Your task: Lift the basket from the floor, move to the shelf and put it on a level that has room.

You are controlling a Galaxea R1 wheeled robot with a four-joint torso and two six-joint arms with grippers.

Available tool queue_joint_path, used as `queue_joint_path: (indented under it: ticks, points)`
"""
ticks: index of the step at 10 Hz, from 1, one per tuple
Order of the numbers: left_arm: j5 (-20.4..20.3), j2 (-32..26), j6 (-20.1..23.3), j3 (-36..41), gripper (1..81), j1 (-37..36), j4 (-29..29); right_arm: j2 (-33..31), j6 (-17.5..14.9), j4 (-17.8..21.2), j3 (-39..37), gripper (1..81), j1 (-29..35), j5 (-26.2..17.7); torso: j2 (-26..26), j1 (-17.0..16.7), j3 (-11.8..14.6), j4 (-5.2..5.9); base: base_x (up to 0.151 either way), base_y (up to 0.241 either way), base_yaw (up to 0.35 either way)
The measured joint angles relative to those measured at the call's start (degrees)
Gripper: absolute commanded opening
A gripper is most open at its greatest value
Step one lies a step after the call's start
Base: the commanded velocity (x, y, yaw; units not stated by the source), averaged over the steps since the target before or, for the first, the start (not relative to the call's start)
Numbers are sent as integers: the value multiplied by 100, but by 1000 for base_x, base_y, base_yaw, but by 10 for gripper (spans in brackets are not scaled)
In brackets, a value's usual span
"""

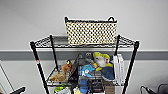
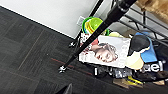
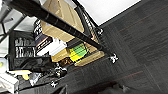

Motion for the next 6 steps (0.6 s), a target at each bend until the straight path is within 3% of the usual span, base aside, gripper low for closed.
queue_joint_path:
  ticks: [6]
  points:
    - [-1051, 1378, 15, -837, 811, 1908, 510, 780, -347, -37, -346, 811, -1506, 974, 0, 0, 0, 0, 0, 0, 0]
